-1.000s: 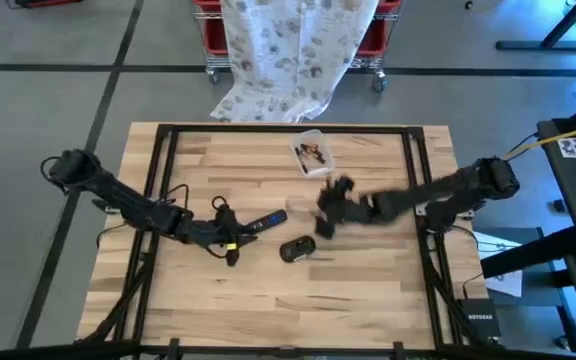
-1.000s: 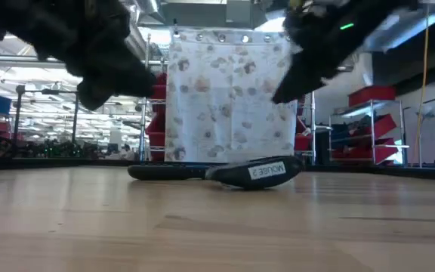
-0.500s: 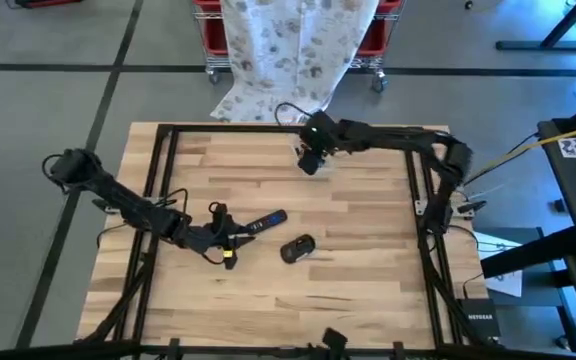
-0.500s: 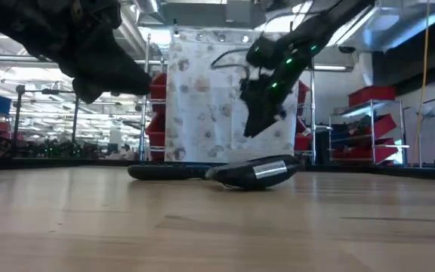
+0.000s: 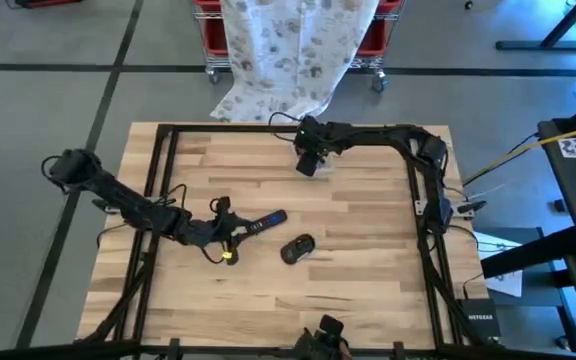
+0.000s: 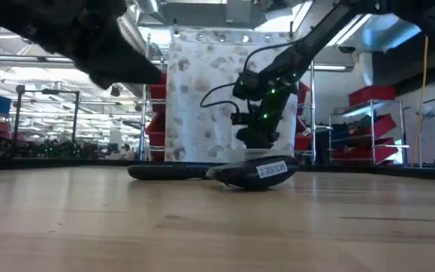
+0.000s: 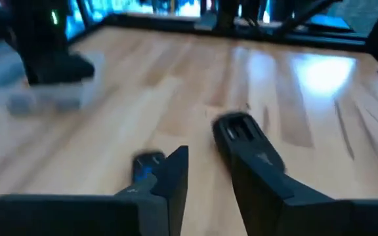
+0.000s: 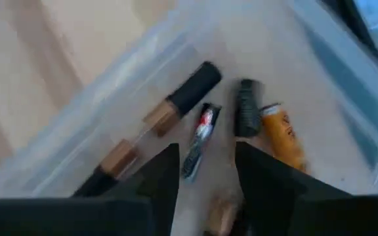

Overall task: Insert battery
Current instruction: Insert the white battery into the wireless mouse

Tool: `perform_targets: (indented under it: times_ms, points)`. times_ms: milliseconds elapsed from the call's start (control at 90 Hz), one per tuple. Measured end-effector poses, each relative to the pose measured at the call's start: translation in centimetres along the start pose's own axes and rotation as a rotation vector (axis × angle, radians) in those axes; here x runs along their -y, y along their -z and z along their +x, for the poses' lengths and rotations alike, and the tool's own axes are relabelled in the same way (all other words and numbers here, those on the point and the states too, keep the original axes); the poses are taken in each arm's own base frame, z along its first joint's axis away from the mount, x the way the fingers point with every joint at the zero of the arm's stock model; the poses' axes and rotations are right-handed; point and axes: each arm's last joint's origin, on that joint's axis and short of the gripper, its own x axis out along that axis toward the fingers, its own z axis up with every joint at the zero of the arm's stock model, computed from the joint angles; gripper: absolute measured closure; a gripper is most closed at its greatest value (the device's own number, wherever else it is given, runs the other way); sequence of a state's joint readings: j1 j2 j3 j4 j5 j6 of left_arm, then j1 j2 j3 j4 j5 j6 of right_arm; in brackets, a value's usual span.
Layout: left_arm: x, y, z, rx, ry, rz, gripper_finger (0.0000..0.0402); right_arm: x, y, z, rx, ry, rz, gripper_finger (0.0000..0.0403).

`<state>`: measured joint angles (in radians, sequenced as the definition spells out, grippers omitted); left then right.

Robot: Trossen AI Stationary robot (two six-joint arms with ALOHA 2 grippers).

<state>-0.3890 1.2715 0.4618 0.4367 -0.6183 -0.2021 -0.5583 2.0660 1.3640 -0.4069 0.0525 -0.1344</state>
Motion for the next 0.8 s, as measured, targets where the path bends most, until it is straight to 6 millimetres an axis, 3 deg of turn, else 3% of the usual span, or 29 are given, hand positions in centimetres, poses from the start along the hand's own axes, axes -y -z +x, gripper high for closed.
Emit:
perform_targets:
  times_ms: [244, 433, 544, 800]
  points:
    - [-0.8, -0.4, 0.7, 0.003, 0.049, 0.031, 0.0306, 1.4, 0.4, 1.3, -0.005, -0.045, 0.038, 0.0280]
    - [-0.9, -0.4, 0.8, 0.000, 0.059, 0.023, 0.0306, 1.5, 0.7, 1.4, -0.036, -0.041, 0.033, 0.0382]
    - [-0.9, -0.4, 0.8, -0.001, 0.059, 0.022, 0.0306, 0.9, 0.9, 1.4, -0.058, -0.035, 0.005, 0.0388]
    - [-1.0, -0.3, 0.8, -0.010, 0.057, 0.026, 0.0306, -0.9, 0.4, -2.0, -0.058, 0.012, -0.075, 0.0400]
